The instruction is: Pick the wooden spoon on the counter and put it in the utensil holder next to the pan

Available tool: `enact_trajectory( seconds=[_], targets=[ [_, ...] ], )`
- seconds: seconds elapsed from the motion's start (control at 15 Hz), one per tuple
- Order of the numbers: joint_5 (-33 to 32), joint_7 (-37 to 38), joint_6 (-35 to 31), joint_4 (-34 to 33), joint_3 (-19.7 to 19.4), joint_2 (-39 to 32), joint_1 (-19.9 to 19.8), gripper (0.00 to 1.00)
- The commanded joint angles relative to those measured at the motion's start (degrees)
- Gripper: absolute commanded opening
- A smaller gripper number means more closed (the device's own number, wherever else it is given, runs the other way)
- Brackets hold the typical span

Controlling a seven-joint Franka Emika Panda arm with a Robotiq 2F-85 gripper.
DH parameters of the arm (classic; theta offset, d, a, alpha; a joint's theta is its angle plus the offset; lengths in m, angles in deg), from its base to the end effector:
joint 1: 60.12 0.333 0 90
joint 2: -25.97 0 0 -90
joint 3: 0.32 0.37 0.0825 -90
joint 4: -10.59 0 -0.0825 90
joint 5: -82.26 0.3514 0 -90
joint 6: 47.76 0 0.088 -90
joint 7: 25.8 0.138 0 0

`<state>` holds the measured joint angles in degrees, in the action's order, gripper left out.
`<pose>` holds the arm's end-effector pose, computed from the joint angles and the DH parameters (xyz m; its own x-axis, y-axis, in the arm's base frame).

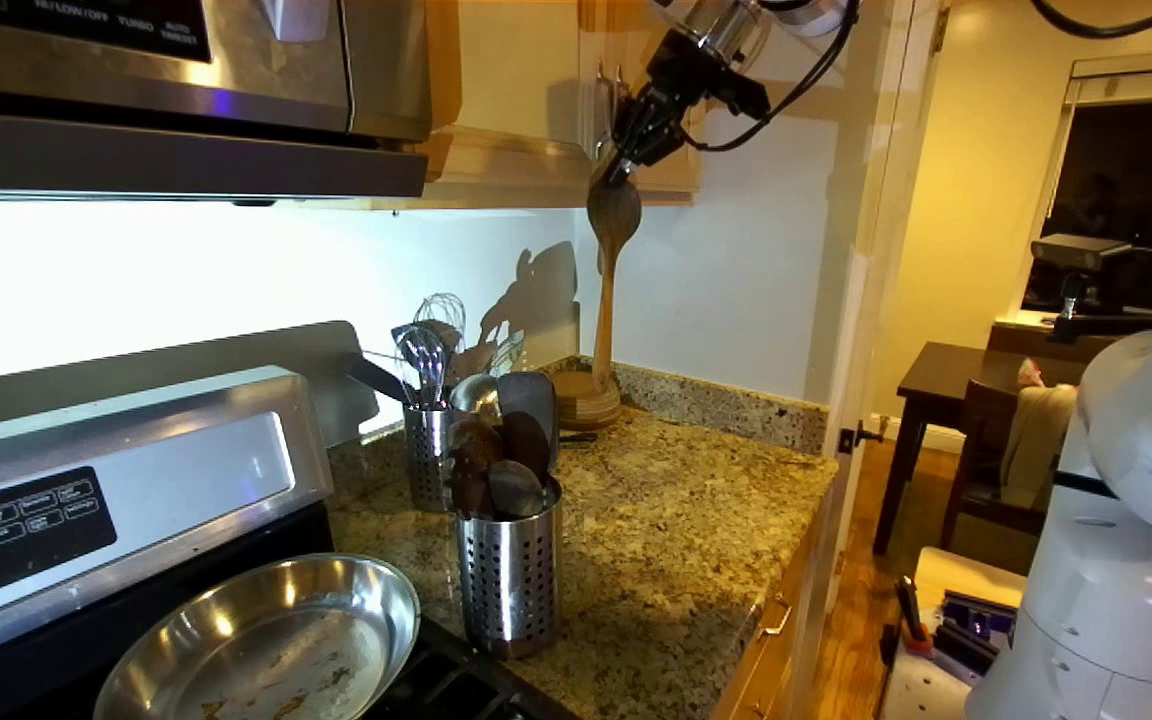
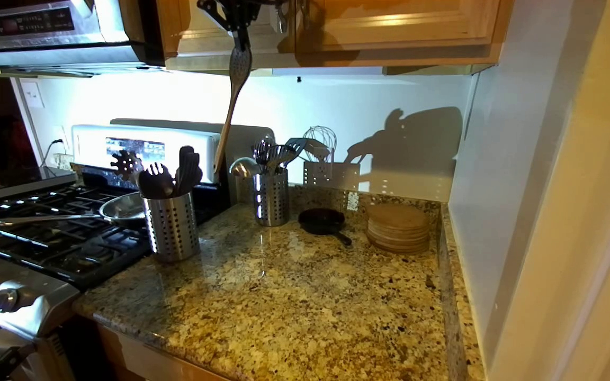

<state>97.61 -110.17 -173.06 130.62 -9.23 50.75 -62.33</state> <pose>0.4164 -0.0820 0.6787 0.2736 0.8880 0.3696 0.7961 -0.4248 0.4311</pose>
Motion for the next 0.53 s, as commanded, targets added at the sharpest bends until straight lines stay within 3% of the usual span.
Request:
enact_trajectory(
  seconds=[0.0, 0.47],
  targets=[
    [-1.73, 0.49, 1.35, -1.62, 0.42, 1.43, 2.92, 0.05],
    [-2.65, -0.81, 1.86, -4.58, 3.0, 0.8, 7.25, 0.05]
  ],
)
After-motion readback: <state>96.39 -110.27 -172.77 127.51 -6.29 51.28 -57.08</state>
